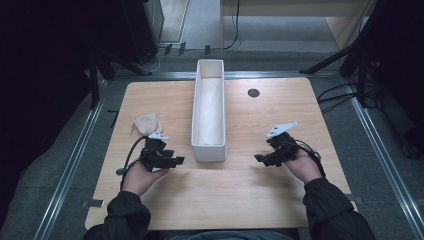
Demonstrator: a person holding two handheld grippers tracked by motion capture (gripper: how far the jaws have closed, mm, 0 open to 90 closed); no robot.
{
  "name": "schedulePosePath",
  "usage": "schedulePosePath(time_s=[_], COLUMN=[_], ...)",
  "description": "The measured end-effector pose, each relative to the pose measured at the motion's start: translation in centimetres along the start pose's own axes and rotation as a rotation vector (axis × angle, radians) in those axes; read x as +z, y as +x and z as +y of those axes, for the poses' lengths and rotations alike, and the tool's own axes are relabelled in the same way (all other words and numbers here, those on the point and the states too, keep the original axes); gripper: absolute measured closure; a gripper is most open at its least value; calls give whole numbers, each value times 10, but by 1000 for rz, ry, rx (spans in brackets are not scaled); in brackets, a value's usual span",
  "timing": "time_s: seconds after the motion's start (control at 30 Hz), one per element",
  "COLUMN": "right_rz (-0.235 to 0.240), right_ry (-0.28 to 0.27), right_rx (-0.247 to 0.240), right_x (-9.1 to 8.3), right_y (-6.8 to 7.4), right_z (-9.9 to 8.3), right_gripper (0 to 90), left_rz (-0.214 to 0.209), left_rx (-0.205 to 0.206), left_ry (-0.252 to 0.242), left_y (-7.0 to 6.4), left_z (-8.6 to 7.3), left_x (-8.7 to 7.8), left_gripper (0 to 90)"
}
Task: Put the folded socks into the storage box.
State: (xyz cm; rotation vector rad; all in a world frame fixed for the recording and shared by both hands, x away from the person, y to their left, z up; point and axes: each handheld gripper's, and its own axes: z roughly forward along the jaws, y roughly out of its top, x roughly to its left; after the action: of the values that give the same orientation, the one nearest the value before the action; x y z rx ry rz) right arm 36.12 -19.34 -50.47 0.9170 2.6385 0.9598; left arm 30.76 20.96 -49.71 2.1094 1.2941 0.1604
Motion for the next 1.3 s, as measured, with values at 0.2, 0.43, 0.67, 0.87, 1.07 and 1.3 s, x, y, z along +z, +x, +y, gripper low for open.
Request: schedulePosePath(time_s=[0.2, 0.43, 0.67, 0.87, 1.07, 1.3], right_rz=[3, 1, -4, -7, 0, -6], right_ry=[-10, -21, -13, -8, -12, 1], right_rx=[-8, 0, -5, -3, -13, -14], right_x=[-4, -6, -5, -5, -4, -2], right_y=[-1, -2, -1, -1, -1, 0], right_z=[-4, -4, -4, -5, -4, -5], right_gripper=[210, 210, 210, 210, 210, 210], left_rz=[3, 10, 34, 32, 40, 75], left_rx=[-7, -20, -77, -94, -122, -152], left_ry=[14, 24, 42, 21, 18, 0], left_y=[-3, -3, 6, 9, 9, 17], left_z=[2, 1, 0, 2, 6, 14], left_x=[3, 1, 0, -5, -9, -14], left_gripper=[406, 386, 313, 315, 306, 291])
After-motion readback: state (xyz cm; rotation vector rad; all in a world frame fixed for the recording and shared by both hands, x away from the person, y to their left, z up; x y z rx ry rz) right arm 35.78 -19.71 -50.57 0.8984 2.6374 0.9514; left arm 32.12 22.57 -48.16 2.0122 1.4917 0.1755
